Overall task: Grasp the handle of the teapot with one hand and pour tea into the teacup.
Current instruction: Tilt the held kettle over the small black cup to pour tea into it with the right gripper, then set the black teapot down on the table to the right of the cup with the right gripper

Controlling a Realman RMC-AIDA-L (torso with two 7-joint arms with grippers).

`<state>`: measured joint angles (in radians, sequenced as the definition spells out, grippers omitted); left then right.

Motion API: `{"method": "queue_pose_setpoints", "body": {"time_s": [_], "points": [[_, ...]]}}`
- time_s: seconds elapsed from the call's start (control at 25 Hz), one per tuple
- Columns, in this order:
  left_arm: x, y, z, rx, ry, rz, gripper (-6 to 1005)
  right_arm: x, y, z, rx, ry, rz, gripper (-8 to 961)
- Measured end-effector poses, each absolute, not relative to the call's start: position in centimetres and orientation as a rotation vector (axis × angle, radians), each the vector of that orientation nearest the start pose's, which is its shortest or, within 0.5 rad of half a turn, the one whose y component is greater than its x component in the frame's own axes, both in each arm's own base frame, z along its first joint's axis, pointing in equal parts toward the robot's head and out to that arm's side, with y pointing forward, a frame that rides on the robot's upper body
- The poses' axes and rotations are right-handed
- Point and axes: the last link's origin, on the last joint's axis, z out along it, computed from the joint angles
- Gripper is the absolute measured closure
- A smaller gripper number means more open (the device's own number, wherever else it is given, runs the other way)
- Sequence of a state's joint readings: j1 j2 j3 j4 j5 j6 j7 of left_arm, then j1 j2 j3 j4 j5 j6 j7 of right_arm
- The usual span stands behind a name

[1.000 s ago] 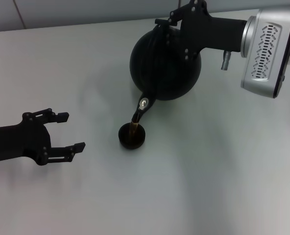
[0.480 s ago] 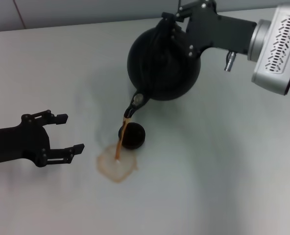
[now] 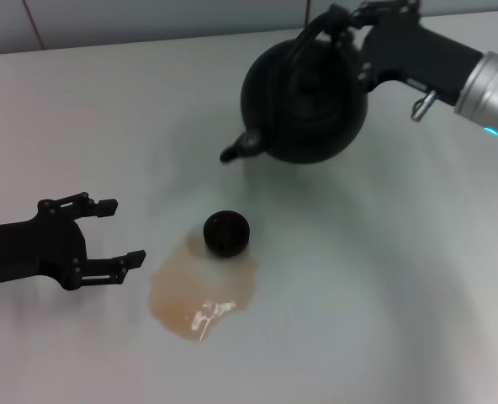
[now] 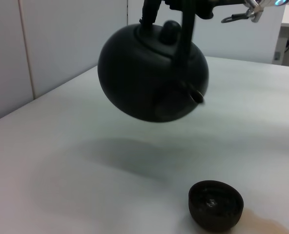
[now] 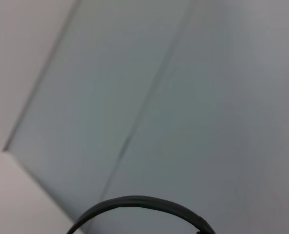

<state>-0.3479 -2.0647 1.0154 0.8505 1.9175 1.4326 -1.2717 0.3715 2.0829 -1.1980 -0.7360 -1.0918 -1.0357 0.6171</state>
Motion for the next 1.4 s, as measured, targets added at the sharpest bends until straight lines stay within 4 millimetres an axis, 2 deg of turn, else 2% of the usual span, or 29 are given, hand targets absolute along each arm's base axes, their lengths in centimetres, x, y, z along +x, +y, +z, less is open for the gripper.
{"method": "queue_pose_setpoints", "body": {"time_s": [0.24,0.44,0.76,1.4], "points": [[-28.4,30.6,-0.5,-2.783,-0.349,-0.397,129,26.4,37.0,1.8,-2.061,0.114,0.663,788],[-28.3,30.7,-0.5,-2.781,-0.346,-0.404,129,28.4,36.7,1.8,-1.981,0.310,0.724,782],[-27.9,31.0,-0.4,-2.768,-0.343,-0.440,129,29.7,36.4,1.5,-1.949,0.496,0.783,772],[-27.6,31.0,-0.5,-2.761,-0.343,-0.467,129,30.9,35.9,-0.1,-1.958,0.634,0.773,752]]}}
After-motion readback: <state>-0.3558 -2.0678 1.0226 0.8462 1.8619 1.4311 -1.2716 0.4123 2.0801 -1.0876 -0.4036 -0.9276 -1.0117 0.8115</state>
